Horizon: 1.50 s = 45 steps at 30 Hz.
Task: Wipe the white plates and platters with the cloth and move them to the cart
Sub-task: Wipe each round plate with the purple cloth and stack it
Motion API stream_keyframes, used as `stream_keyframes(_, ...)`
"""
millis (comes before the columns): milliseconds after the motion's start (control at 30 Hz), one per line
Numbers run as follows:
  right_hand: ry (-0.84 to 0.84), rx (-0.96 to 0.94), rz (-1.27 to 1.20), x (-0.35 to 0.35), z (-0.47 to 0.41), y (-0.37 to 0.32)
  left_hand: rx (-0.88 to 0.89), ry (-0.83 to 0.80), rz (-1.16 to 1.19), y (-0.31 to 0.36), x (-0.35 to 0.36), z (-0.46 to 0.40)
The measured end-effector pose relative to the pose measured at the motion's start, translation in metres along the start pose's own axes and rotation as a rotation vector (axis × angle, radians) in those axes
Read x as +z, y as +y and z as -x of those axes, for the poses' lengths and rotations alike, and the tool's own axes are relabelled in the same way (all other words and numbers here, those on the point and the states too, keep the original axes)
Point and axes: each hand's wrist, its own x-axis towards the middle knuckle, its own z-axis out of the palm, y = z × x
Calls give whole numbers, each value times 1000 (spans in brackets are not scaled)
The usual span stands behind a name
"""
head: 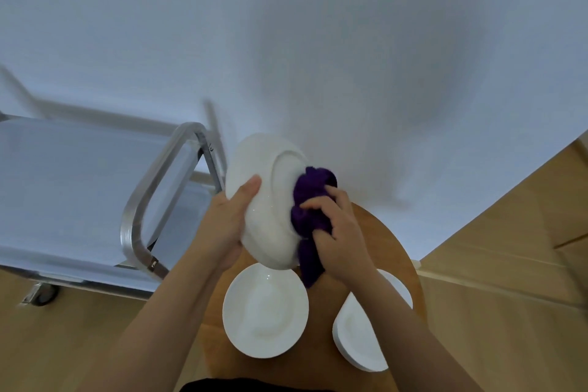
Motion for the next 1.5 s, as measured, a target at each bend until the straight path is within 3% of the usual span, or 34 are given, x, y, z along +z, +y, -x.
stream_keyframes(133,-251,352,331,-20,4,28,72,24,-25,7,-14,-5)
stream_keyframes(200,-91,605,62,-23,7,32,97,9,-215,5,-15,-6)
stream_keyframes(267,78,817,-416,-28,3,27,150,-32,-637,-7,-11,-8)
stream_keyframes(300,103,877,-572,-31,-1,25,197,-95,-871,-15,-8,-8)
stream_keyframes(367,76,924,-652,-40,-13,26,321,-317,-1266,-33,-1,-9)
stream_keyframes(467,-57,907,-412,-47,-26,29,472,-571,-1587,-60,2,-13)
stream_keyframes(567,-152,908,-117,-48,-24,43,589,-697,-1773,-85,1,-22)
stream_keyframes(633,-165,935,-81,-44,-23,55,565,-769,-1845,-96,-1,-31)
stream_keyframes(700,-124,962,-117,-36,-22,67,416,-756,-1752,-103,-9,-45)
stream_keyframes(767,-72,988,-156,-29,-22,82,297,-638,-1582,-110,-20,-59)
stream_keyframes(867,-10,1019,-229,-20,-21,106,166,-217,-1426,-124,-36,-79)
stream_keyframes(933,23,1042,-263,-15,-21,119,-97,5,-1186,-131,-43,-93)
stream_keyframes(1000,20,1038,-264,-11,-23,130,-373,56,-769,-138,-43,-106)
stream_keyframes(1067,-13,1019,-202,-7,-29,141,-508,51,-597,-144,-43,-120)
stream_keyframes(1267,-218,945,323,3,-56,182,-569,143,-543,-166,-39,-156)
stream_keyframes(1500,-377,958,677,25,-72,203,-540,224,-662,-190,-43,-182)
